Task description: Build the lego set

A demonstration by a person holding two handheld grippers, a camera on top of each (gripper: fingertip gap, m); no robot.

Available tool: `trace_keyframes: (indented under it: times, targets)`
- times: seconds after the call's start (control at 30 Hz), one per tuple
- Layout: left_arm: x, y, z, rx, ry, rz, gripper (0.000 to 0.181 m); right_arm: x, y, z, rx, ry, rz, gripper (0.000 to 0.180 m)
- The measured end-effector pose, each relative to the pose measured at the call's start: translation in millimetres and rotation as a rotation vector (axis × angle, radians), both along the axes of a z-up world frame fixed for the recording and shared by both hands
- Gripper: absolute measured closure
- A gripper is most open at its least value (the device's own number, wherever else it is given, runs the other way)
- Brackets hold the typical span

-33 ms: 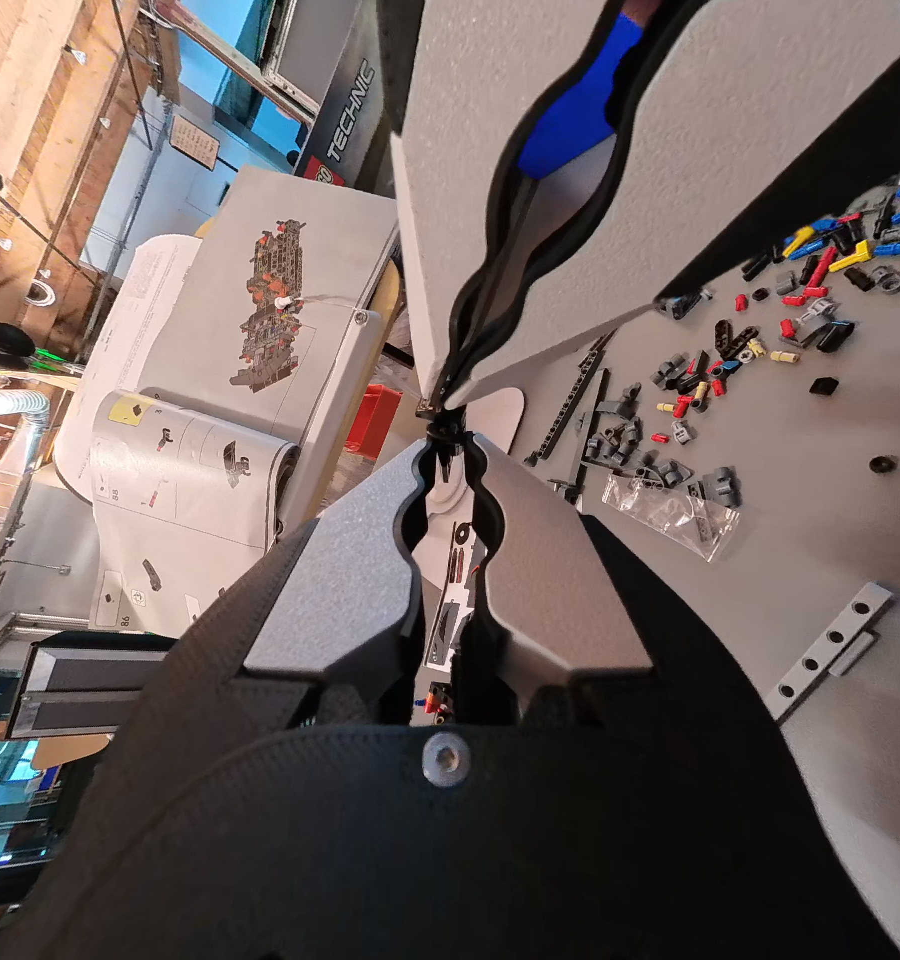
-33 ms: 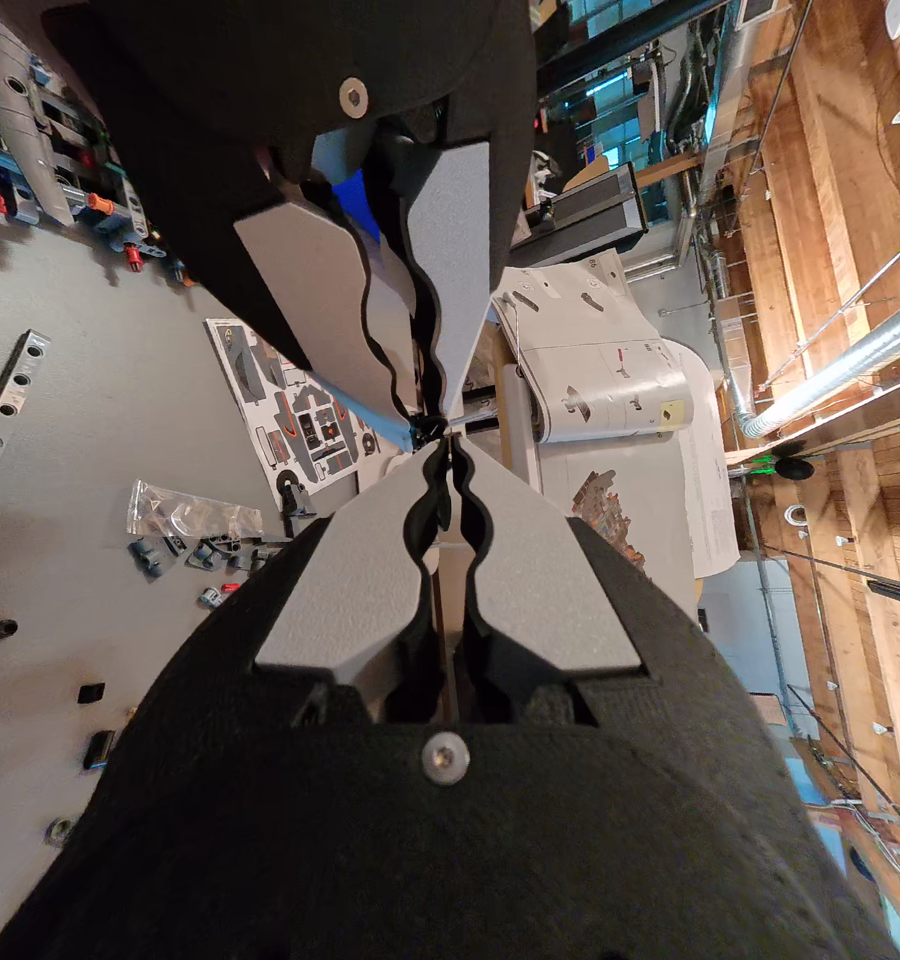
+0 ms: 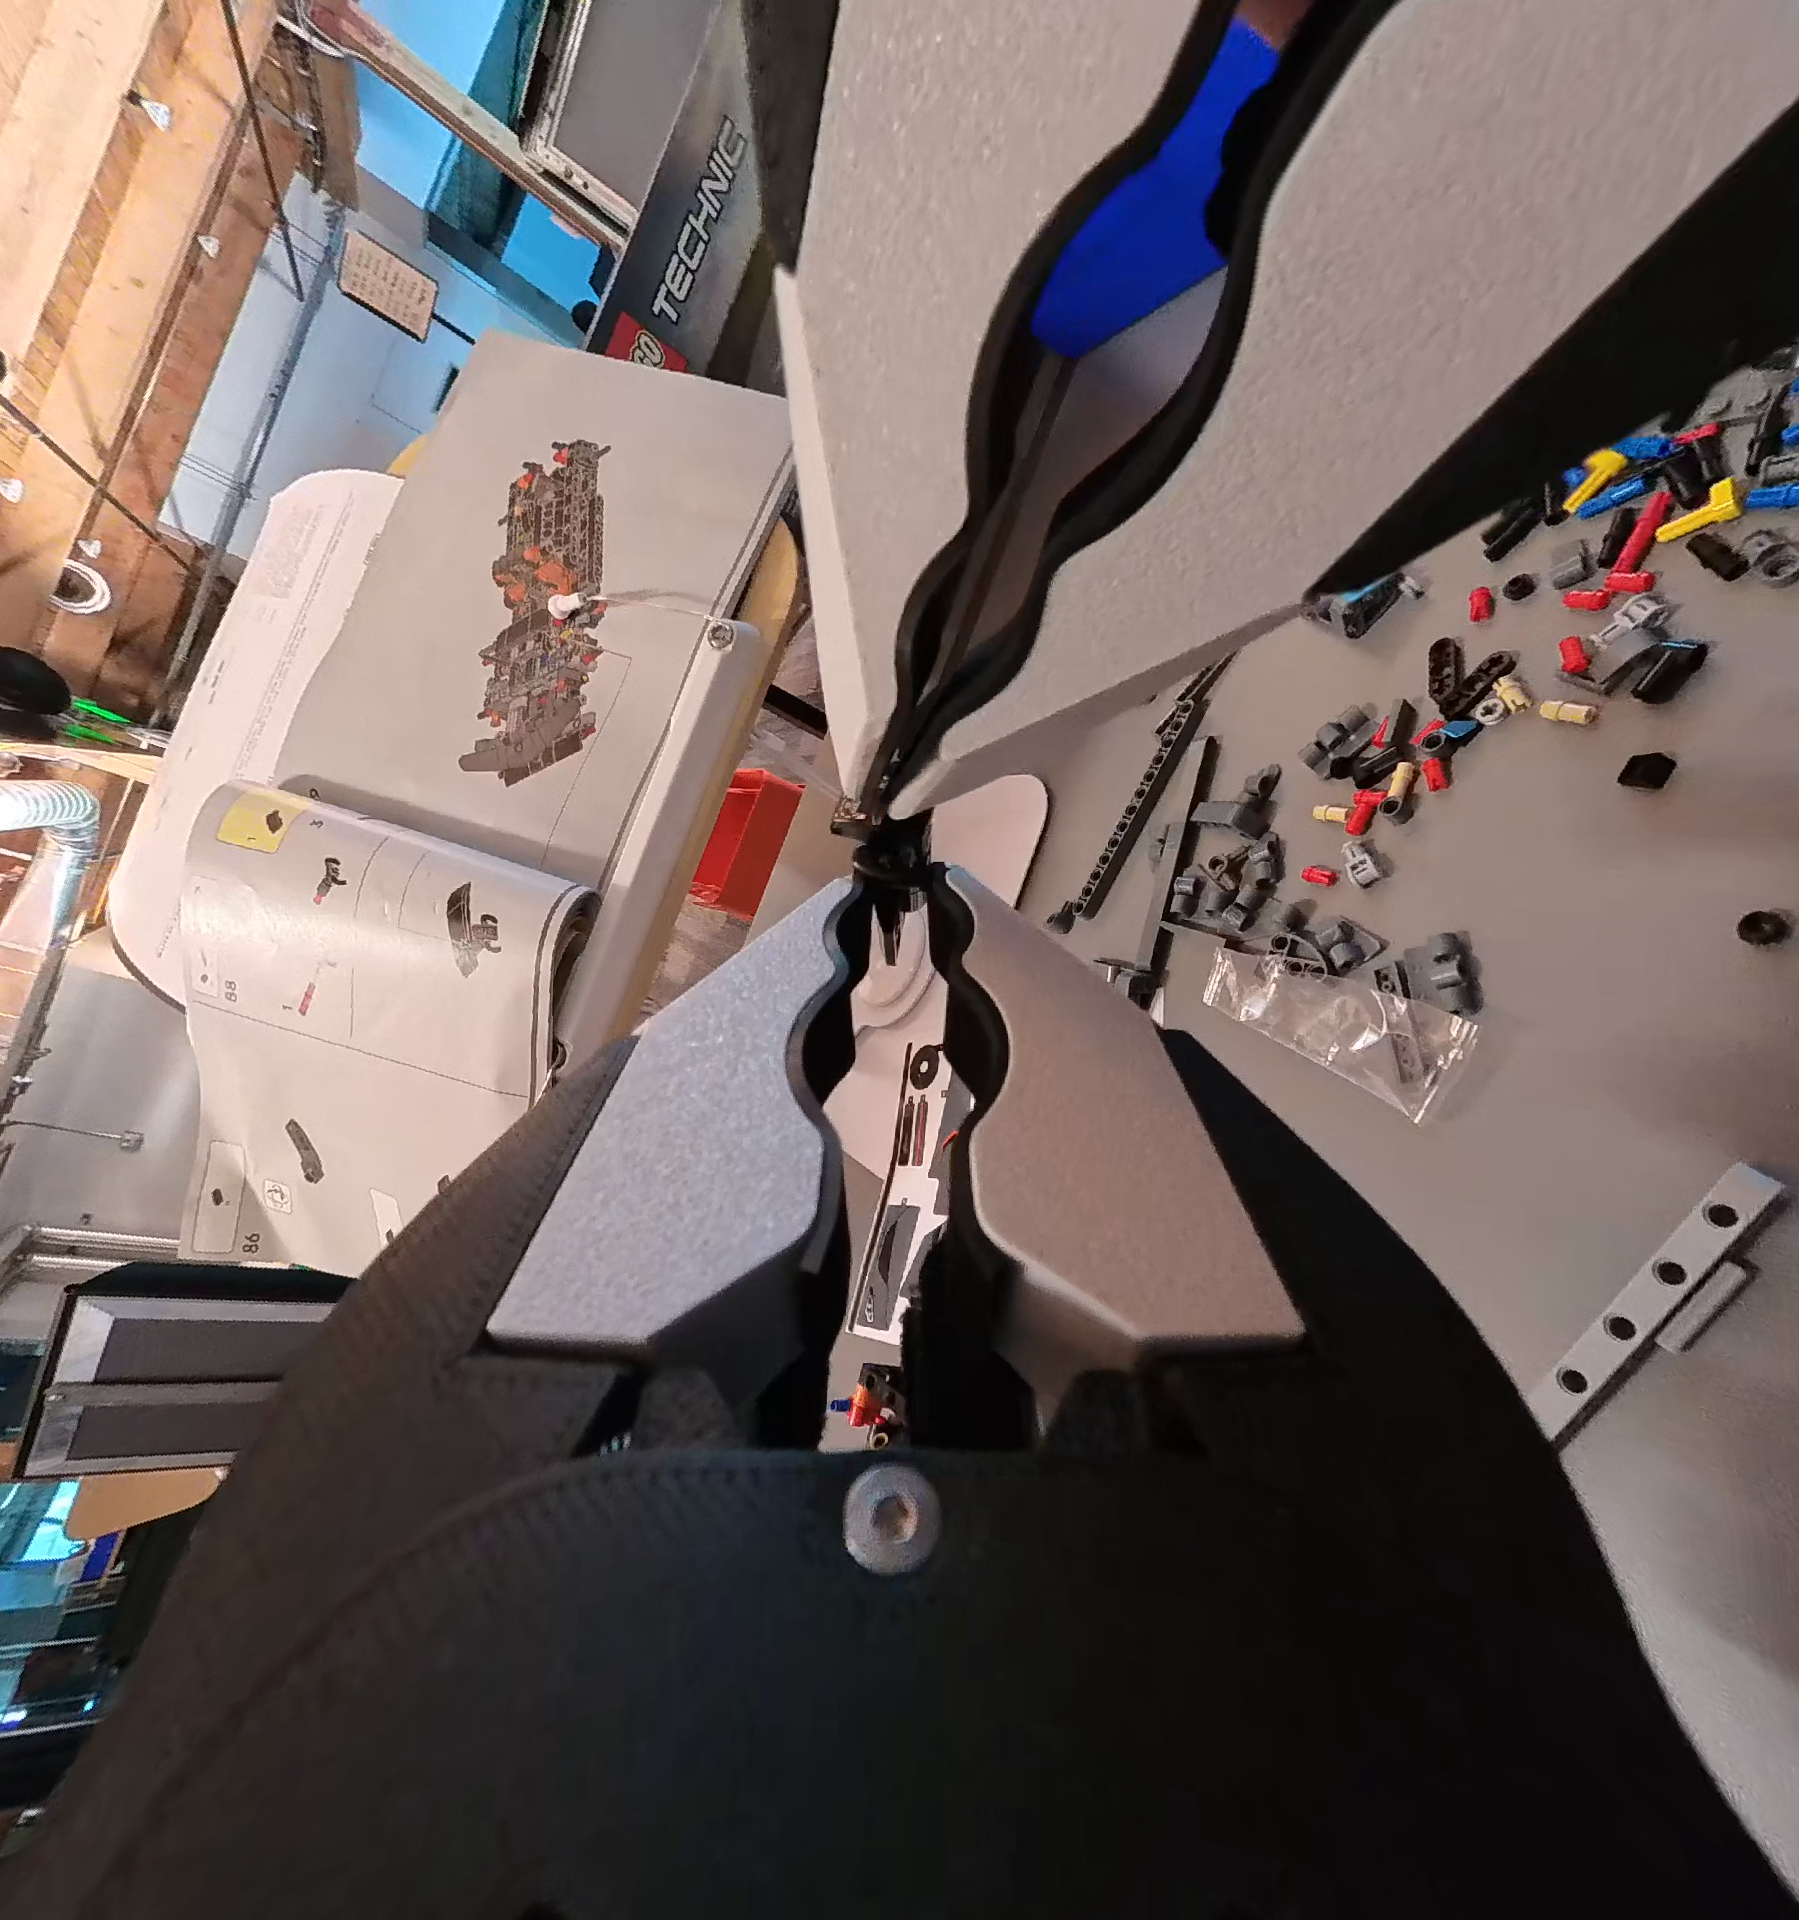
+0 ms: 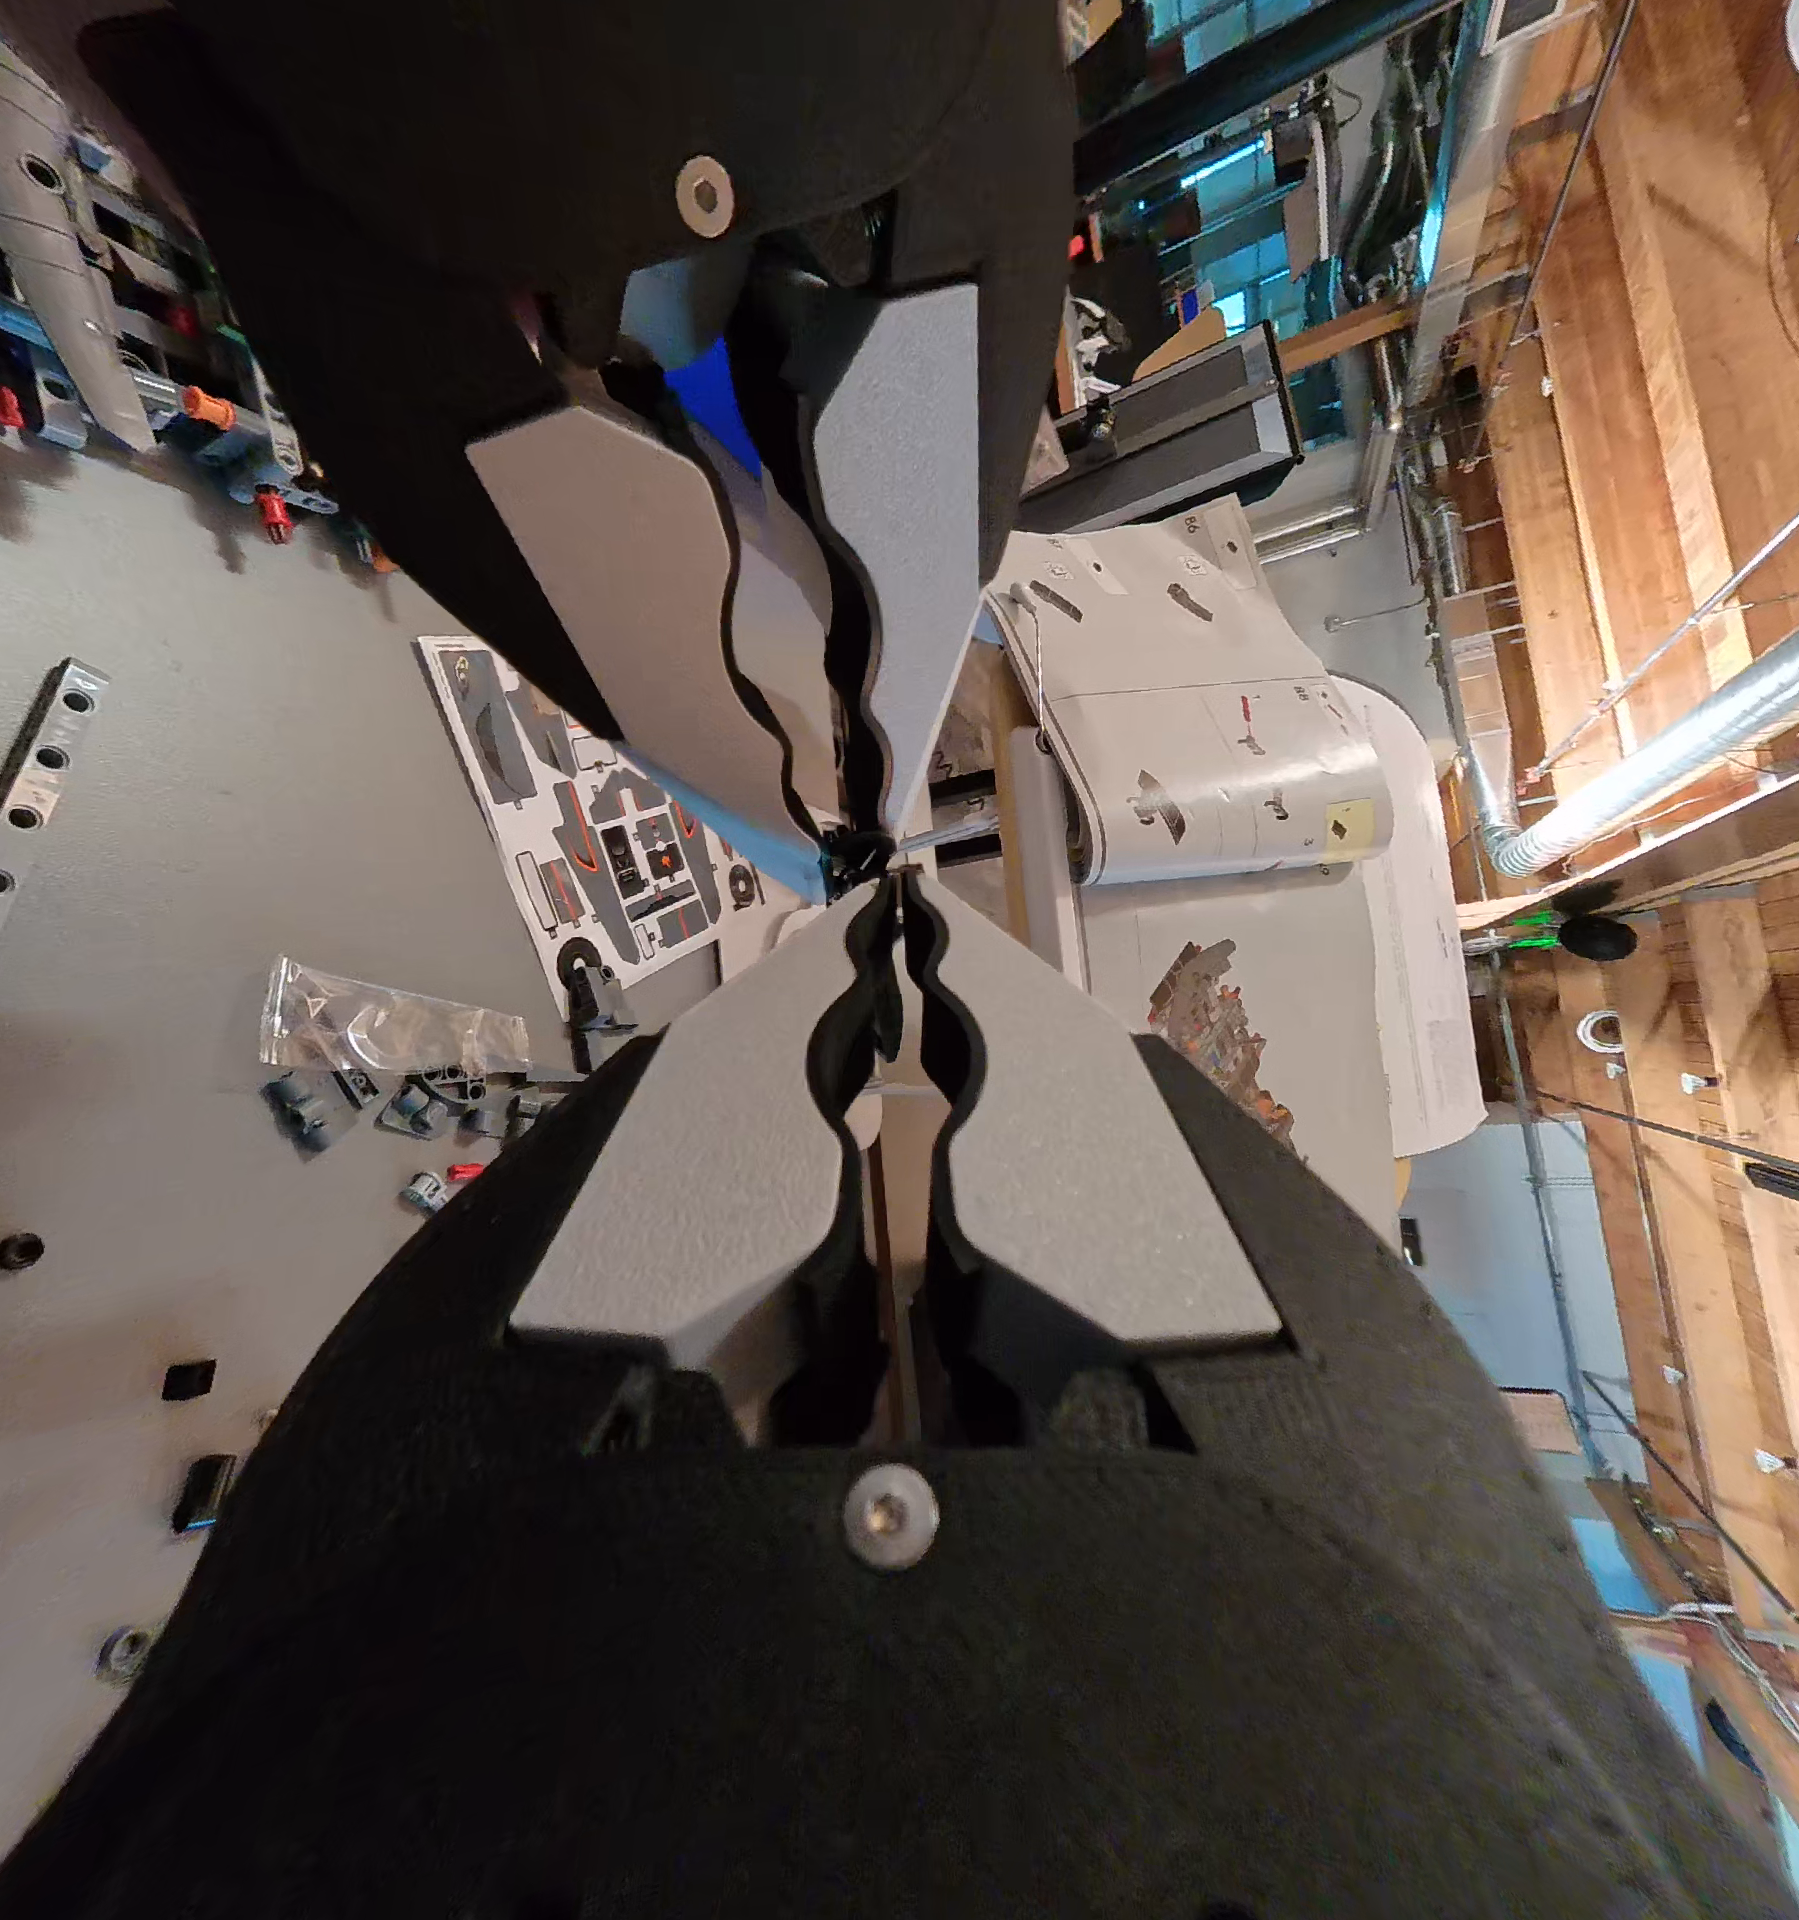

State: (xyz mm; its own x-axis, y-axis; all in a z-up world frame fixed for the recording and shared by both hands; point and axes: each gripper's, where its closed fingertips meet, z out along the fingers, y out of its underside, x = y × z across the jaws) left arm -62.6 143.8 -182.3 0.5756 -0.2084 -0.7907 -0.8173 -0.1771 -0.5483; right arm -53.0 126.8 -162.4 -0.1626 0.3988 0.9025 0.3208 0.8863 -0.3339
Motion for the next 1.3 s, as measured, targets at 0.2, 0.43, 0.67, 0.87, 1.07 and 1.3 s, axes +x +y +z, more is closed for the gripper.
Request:
trace_keyframes:
  times: [0.2,0.43,0.67,0.87,1.07,1.3]
  targets:
    - [0.8,0.1,-0.8,-0.003,0.004,-0.002,0.172,1.0,-0.1,-1.1,-0.042,-0.044,0.010,0.180]
    - [0.7,-0.1,-1.0,-0.004,0.011,0.000,0.172,1.6,-0.8,-3.0,-0.084,-0.100,0.019,0.180]
    - [1.4,-0.1,-2.5,-0.007,0.023,-0.001,0.172,3.2,-1.0,-5.6,-0.150,-0.174,0.025,0.180]
    - [1.8,-0.1,-3.8,-0.011,0.029,-0.001,0.172,4.2,-1.2,-8.2,-0.199,-0.234,0.029,0.179]
    - [2.7,0.1,-5.8,-0.016,0.033,-0.003,0.173,5.3,-0.7,-10.5,-0.248,-0.300,0.040,0.178]
    - [4.8,1.0,-10.4,-0.029,0.037,-0.011,0.173,7.2,0.5,-14.9,-0.332,-0.411,0.062,0.175]
